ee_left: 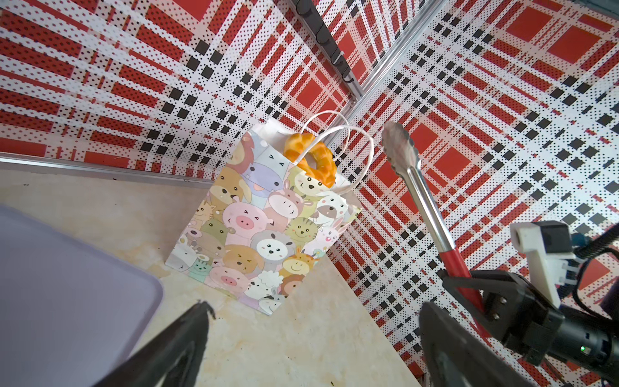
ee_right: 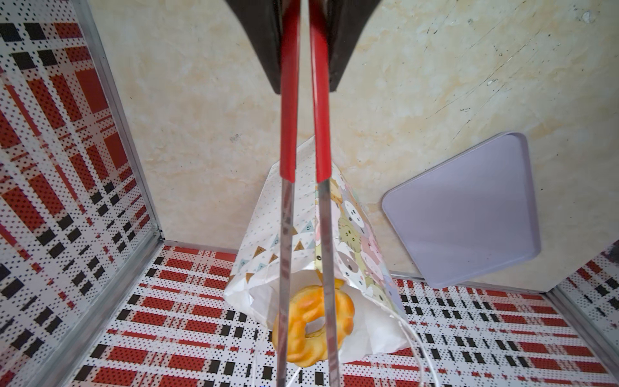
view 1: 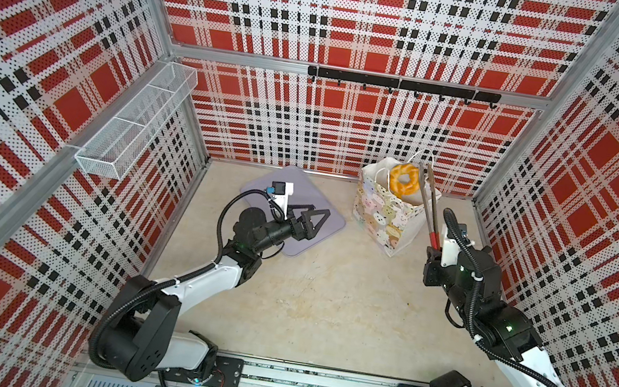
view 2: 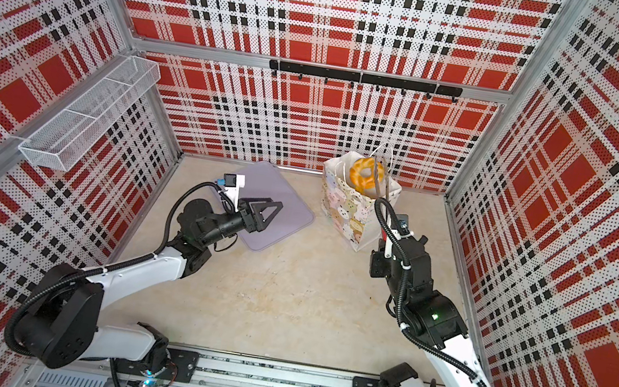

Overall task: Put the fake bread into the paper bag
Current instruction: 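Lower the ring bun into the bag and open the tongs with the right gripper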

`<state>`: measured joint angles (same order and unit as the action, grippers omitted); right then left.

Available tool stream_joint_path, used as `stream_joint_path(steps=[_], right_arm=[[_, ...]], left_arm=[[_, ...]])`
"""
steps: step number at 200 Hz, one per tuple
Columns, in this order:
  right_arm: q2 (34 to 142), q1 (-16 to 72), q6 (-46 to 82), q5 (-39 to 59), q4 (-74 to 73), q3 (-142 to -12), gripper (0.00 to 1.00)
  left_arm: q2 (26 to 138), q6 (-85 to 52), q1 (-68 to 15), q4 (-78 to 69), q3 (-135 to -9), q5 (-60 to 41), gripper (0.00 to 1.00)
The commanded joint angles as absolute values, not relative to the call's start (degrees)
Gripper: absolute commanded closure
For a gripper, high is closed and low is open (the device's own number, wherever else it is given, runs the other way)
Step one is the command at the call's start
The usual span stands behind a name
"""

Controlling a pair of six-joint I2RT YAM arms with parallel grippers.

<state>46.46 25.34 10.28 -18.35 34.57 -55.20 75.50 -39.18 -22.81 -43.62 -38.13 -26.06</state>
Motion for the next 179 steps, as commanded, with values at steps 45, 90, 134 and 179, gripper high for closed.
stream_joint_path(steps=[45, 90, 134, 179], right_arm=[[52.45, 15.35, 12.39, -2.81, 33.5, -57.91, 0.79], [58.7, 13.98, 11.99, -2.17, 35.84, -64.86, 0.82], [66.89, 13.93, 10.06, -6.02, 40.0, -73.79, 0.91], [71.78, 13.47, 8.18, -10.41, 43.75, -78.12, 1.0]], left_arm=[[71.7, -37.11, -21.99, -43.11, -35.95, -24.21, 0.01], [73.58, -35.87, -20.83, -43.05, -36.29, -25.99, 0.01], [74.58, -34.5, -20.4, -43.03, -36.06, -26.52, 0.01], [74.8, -34.28, -19.88, -43.02, -35.34, -27.69, 0.01]])
